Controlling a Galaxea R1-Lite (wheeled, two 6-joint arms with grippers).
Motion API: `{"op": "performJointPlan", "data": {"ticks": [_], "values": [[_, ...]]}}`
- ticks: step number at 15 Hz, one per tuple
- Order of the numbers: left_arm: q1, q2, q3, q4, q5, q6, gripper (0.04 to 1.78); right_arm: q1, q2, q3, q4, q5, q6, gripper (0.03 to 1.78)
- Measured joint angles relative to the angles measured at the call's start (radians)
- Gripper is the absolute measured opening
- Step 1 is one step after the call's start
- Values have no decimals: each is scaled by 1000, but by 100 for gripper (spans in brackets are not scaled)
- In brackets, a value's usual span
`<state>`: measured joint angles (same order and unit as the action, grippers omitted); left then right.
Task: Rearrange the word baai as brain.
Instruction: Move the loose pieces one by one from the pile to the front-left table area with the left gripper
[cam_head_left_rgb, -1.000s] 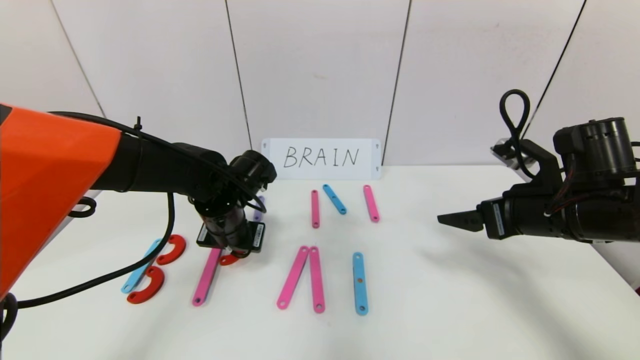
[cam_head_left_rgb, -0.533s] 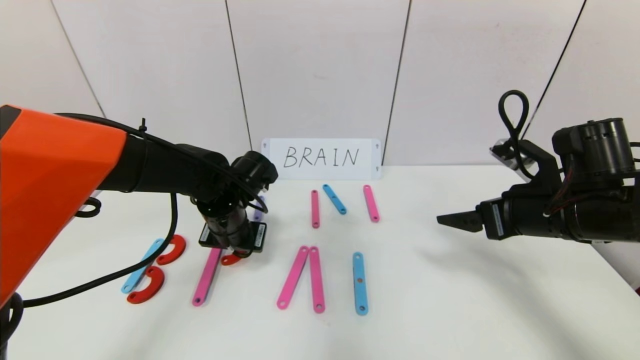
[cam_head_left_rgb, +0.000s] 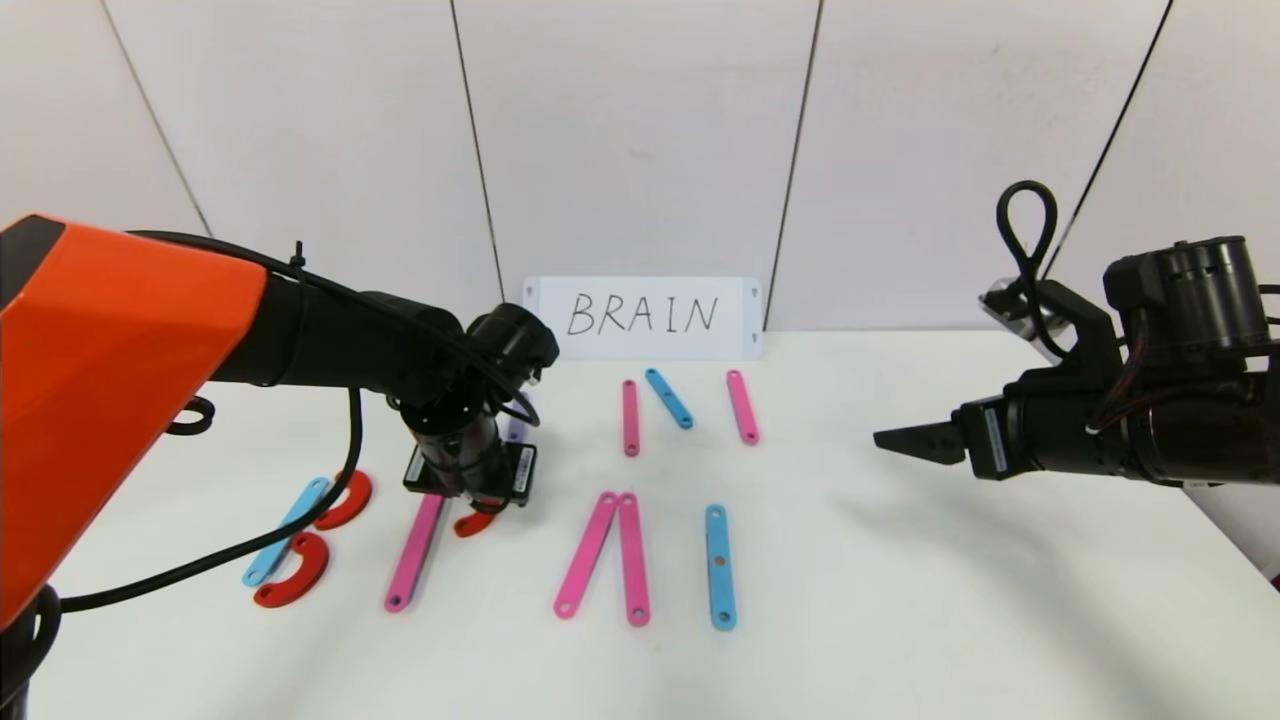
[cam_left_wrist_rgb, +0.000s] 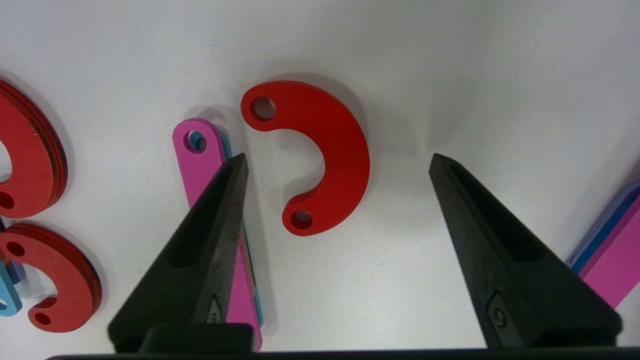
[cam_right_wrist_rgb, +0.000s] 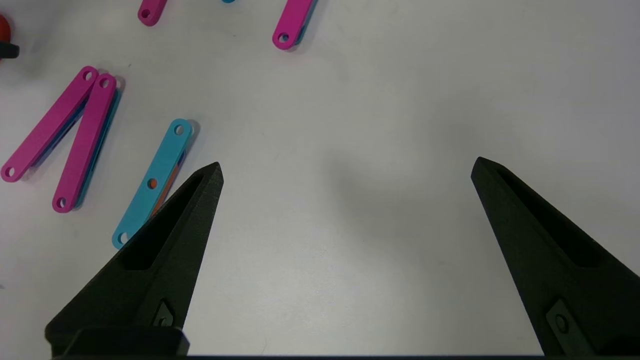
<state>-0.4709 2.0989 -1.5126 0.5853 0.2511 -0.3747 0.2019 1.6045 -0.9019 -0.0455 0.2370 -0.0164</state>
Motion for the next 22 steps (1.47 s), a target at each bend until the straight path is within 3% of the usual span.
{"op": "performJointPlan", "data": {"ticks": [3, 5, 11, 22], "values": [[-5, -5, -16, 1, 0, 1, 167, 0, 0, 0, 0, -1, 0, 174], [-5, -8, -20, 8, 2, 14, 174, 0, 0, 0, 0, -1, 0, 174], [6, -43, 9, 87, 20, 91, 174, 0, 2, 0, 0, 0, 0, 174], [59, -24, 10, 81, 23, 113, 174, 0, 9, 0, 0, 0, 0, 174]]}}
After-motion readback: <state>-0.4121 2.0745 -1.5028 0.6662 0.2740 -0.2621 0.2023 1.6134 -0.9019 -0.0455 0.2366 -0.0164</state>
